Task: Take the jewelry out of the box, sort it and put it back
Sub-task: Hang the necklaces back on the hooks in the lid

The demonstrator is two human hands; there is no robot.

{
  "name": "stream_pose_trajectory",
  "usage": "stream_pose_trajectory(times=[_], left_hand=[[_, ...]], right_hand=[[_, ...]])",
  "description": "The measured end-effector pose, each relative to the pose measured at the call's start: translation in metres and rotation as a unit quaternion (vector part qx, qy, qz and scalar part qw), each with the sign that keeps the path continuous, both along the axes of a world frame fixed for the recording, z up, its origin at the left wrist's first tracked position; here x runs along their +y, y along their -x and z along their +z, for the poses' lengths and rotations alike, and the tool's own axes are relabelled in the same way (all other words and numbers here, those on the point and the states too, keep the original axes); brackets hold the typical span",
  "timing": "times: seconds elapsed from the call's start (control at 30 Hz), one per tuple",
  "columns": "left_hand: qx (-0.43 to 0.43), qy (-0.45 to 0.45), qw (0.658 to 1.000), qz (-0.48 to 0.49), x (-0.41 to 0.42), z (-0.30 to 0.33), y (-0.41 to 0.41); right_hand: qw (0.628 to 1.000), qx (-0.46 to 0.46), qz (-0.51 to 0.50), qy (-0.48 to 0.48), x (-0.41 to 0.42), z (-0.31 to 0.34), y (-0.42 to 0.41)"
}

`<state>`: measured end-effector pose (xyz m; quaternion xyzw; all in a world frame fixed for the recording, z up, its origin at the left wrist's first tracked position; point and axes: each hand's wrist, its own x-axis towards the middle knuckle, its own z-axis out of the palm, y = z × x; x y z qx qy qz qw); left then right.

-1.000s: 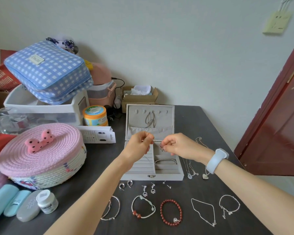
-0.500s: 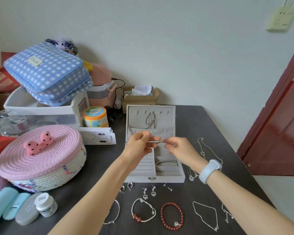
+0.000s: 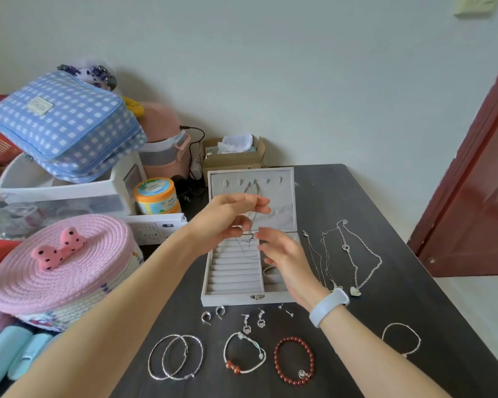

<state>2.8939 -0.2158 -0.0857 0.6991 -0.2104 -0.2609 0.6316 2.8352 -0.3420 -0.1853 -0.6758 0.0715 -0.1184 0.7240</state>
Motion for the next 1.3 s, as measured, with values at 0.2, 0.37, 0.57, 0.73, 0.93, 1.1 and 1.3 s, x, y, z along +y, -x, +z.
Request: stream_pose_trajectory(times=[0.2, 0.37, 0.57, 0.73, 0.93, 1.1, 1.3], left_hand=[[0.041, 0.054, 0.998, -0.017, 0.004, 0.001, 0.002], [0.045, 0.102, 0.993, 0.033, 0.014, -0.008, 0.002], [0.057, 0.135, 0.986, 0.084, 0.027, -0.036, 0.005], [0.08, 0.113, 0.987, 0.079, 0.03, -0.049, 0.002], [-0.172, -0.125, 0.973, 0.084, 0.038, -0.032, -0.012], [-0.294, -0.182, 0.931, 0.115, 0.036, -0.024, -0.022], [-0.105, -0.018, 0.993, 0.057, 0.027, -0.01, -0.014]], right_hand=[[0.999, -0.033, 0.013, -0.005, 0.007, 0.009, -0.006], [0.998, -0.029, -0.004, 0.062, 0.0, 0.012, -0.006], [0.993, -0.037, -0.011, 0.109, -0.02, 0.036, -0.007], [0.992, -0.001, 0.016, 0.128, -0.038, 0.055, -0.012], [0.997, 0.008, 0.061, 0.052, -0.045, 0.047, 0.0], [0.948, 0.12, 0.211, 0.205, -0.04, 0.041, 0.009], [0.99, 0.023, 0.04, 0.137, -0.025, 0.044, -0.005]])
